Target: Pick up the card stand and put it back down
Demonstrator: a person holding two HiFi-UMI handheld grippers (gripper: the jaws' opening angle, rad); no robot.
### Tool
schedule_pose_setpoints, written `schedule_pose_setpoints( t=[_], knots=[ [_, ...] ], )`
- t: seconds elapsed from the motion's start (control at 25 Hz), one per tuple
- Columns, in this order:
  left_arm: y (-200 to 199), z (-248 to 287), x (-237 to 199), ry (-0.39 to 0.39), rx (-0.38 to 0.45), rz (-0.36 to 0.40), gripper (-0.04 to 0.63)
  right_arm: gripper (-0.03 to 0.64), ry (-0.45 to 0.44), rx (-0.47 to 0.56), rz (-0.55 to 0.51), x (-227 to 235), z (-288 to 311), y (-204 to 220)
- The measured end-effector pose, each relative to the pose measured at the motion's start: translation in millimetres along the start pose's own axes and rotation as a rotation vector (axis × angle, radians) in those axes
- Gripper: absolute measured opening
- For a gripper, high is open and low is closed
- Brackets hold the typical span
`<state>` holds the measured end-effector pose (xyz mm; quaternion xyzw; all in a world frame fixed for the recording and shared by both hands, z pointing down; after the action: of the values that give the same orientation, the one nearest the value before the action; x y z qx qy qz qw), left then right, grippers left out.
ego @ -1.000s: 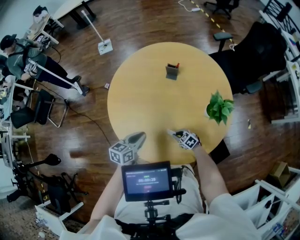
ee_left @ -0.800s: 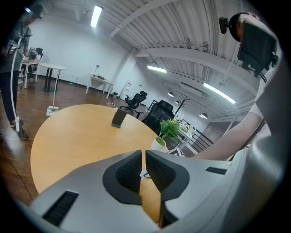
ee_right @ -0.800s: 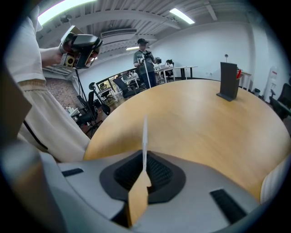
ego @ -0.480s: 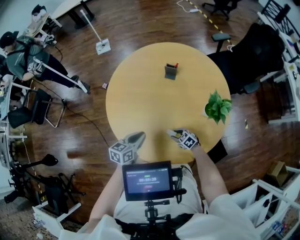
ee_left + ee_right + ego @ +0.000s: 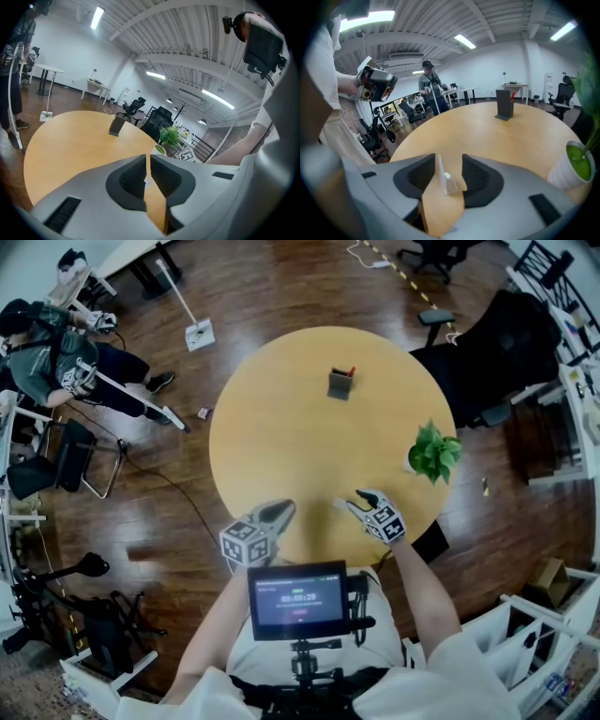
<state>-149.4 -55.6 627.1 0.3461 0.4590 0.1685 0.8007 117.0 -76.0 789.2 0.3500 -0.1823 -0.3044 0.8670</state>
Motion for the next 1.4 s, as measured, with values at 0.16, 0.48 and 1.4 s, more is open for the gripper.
schedule_pose_setpoints(
  t=[0.16,0.48,1.4],
  knots=[
    [2.0,-5.0,-2.4,0.022,-0.001,0.008,0.026,0.212,0.052,0.101,0.058,-2.4,-27.2,-19.1],
    [-0.6,-28.6,-10.0,0.068,0.007,0.018,0.026,0.173,0.149,0.233,0.122,-28.2,-71.0,-53.4],
    [-8.9,-90.9,-25.0,0.187,-0.034,0.117,0.028,0.161,0.37,0.528,0.19,-107.1,-144.6,-126.4]
  ],
)
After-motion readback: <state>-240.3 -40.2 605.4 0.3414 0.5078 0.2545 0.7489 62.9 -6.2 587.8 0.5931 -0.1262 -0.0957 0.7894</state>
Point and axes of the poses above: the fingertips, and each gripper's own axes: z forward along the fingers, x to its right, y out of its underside, the point moved 7 cm from there along -z, backward along the fingers, and after that the axes turned 11 degrees about y, right-handed, at the moved point
